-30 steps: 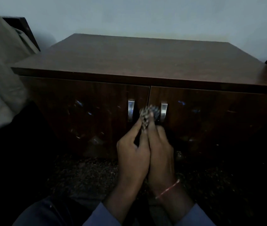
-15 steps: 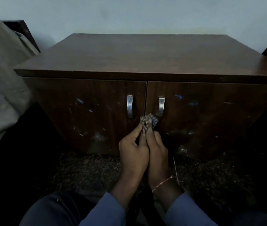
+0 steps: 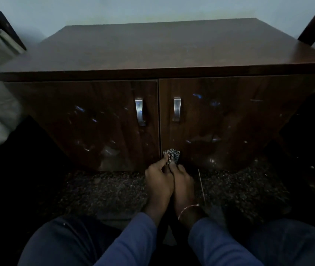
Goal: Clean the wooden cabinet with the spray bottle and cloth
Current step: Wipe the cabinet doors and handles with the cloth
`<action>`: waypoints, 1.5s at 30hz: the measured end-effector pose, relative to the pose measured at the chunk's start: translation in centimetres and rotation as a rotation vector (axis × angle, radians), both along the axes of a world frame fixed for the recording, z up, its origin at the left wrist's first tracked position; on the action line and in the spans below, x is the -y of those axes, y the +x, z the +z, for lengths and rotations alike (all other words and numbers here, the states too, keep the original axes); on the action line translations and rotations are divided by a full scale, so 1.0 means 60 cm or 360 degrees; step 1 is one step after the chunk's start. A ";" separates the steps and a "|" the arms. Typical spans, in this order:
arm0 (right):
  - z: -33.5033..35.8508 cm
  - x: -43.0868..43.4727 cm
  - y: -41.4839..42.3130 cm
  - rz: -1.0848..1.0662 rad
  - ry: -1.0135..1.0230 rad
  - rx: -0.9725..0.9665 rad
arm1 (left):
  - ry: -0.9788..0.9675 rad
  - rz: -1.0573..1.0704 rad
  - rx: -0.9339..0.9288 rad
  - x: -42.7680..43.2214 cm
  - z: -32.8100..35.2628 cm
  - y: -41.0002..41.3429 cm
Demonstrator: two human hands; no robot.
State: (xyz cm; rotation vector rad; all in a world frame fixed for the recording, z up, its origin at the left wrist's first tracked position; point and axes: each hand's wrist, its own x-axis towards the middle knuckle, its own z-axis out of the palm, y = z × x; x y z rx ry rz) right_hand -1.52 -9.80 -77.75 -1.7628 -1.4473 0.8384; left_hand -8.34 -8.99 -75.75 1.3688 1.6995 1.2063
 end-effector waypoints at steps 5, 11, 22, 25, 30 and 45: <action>0.035 0.023 0.009 0.0075 0.0302 0.0479 | 0.0109 -0.0144 -0.0032 0.018 0.015 -0.021; 0.046 0.043 0.011 -0.0044 0.0496 0.0388 | 0.0089 -0.0139 0.0337 0.055 0.025 -0.029; 0.080 -0.018 0.029 0.0210 0.0914 0.0458 | 0.0388 0.0058 0.0276 -0.009 0.070 0.003; 0.046 -0.013 0.037 -0.0105 0.0721 0.0249 | 0.0315 -0.0054 0.0164 -0.009 0.042 0.023; 0.026 -0.005 0.067 -0.0538 0.0363 0.0051 | 0.0046 -0.0332 -0.0096 -0.014 0.020 0.044; 0.224 0.045 0.035 -0.0334 0.1256 -0.0168 | 0.0650 -0.0062 0.0481 0.070 0.218 0.014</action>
